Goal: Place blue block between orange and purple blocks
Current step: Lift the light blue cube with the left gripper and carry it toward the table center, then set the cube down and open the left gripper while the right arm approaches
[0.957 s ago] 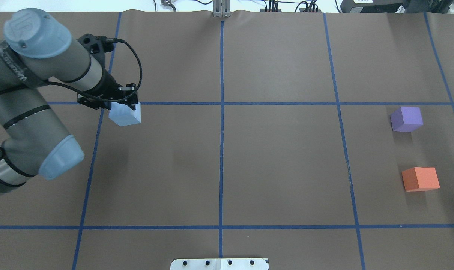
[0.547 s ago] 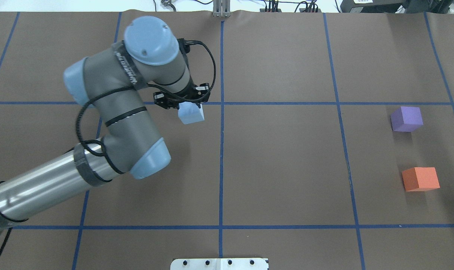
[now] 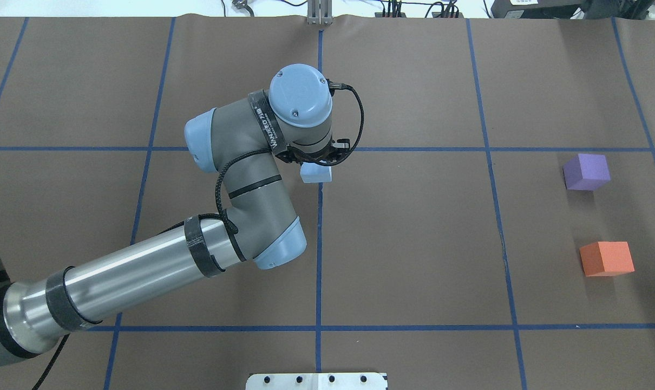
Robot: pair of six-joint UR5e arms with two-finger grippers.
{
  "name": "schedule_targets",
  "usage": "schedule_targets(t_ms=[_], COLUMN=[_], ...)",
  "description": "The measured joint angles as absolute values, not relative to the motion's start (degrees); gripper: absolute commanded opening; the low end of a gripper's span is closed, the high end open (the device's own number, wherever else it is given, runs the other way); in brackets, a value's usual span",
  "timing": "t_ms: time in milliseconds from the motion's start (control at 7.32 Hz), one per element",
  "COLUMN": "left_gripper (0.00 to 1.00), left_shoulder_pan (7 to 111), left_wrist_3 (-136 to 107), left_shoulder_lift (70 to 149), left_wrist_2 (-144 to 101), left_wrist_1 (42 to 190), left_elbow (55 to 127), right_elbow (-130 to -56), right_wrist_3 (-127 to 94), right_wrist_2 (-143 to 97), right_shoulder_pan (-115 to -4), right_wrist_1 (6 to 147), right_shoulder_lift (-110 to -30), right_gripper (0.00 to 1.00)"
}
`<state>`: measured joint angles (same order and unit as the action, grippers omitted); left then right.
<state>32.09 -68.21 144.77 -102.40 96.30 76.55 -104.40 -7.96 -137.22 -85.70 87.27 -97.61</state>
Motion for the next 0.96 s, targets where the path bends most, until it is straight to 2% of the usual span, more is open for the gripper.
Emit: schedule_targets(t_ms=[273,410,547,683,957], left_gripper=[0.00,0.23,0.73,1.00,1.00], left_shoulder_pan=[31.14,30.62,30.34,30.26,30.29], left_wrist_3=[-67.02,-66.86,-66.44,-65.17,-63.50], left_shoulder_lift=[144.85,144.83,144.85,144.87,144.89], left_wrist_2=[-101.38,-101.27,-101.25,-101.25,-101.27], left_wrist_1=[96.85,96.88,96.91,96.90,96.81], left_elbow=[74.71,74.15,73.76,73.57,73.66], right_elbow=[-104.41,-104.41,-104.41,-104.44,-104.52], right_wrist_3=[-7.99,-7.98,-7.94,-7.92,-7.91], right_wrist_2=[-137.35,-137.97,-139.19,-140.22,-140.81], right_shoulder_pan=[-85.70,-85.69,-85.69,-85.69,-85.69], right_wrist_1=[87.27,87.27,87.28,87.29,87.41], right_shoulder_lift=[-97.56,-97.49,-97.37,-97.27,-96.37], right_gripper=[1.00,1.00,1.00,1.00,1.00])
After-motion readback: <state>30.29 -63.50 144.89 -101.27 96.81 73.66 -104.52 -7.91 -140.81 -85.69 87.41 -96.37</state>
